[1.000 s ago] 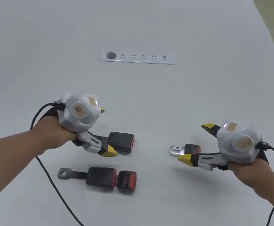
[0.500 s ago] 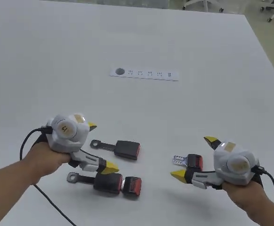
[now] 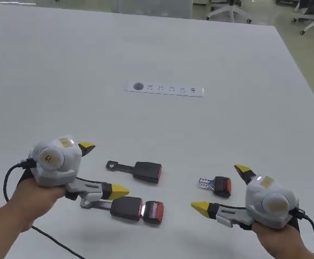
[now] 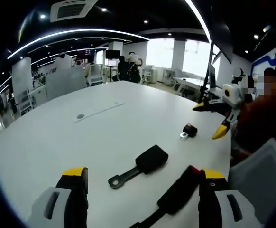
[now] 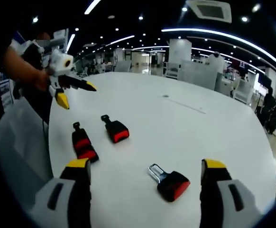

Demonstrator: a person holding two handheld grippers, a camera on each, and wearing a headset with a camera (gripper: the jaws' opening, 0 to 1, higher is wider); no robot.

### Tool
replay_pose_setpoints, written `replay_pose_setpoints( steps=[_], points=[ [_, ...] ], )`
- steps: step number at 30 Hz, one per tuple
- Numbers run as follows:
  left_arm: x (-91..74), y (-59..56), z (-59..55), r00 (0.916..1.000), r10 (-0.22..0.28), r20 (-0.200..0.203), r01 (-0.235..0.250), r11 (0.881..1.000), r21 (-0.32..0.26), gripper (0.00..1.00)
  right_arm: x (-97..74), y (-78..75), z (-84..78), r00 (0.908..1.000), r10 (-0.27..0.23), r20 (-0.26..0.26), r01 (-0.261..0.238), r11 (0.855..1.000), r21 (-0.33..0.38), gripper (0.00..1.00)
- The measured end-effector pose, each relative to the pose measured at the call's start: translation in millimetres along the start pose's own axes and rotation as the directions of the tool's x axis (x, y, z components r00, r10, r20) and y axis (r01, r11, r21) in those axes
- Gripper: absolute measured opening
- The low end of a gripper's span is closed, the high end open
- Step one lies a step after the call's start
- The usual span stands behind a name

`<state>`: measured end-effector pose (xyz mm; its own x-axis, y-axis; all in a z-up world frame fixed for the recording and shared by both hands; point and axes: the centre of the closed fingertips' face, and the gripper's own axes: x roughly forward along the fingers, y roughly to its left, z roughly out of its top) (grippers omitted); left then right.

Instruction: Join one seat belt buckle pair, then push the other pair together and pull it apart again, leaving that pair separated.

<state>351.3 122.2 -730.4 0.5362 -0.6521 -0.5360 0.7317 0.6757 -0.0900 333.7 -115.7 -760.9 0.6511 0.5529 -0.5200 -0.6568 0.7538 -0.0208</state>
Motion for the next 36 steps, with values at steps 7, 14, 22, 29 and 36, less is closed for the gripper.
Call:
replay_pose_setpoints(
  steps=[7, 14, 22, 29, 36],
  points=[
    [-13.9, -4.6, -3.2, 0.9996, 0.021, 0.022, -0.021, 1.0, -0.002, 1.0, -13.5, -3.0, -0.8, 0.9993, -0.033, 0.015, 0.033, 0.999, 0.011, 0.99],
    [-22.9, -9.6, -10.6, 0.9994, 0.025, 0.023, -0.024, 1.0, -0.011, 1.0, -20.2, -4.8, -9.3, 0.9989, -0.046, 0.002, 0.046, 0.999, 0.012, 1.0],
    [-26.8, -11.4, -7.5, 0.999, 0.029, 0.034, -0.029, 1.0, -0.012, 1.0, -24.1, -2.4, -10.4, 0.9989, -0.047, 0.003, 0.047, 0.999, 0.015, 1.0],
    [-29.4, -14.2, -4.6, 0.9986, 0.031, 0.042, -0.031, 1.0, -0.007, 1.0, -28.4, -2.0, -12.1, 0.9988, -0.048, 0.003, 0.048, 0.999, 0.014, 1.0],
    [-32.2, -17.3, -4.6, 0.9985, 0.035, 0.042, -0.035, 0.999, -0.003, 1.0, -32.8, -2.3, -13.0, 0.9986, -0.052, 0.009, 0.052, 0.999, 0.013, 1.0]
  ],
)
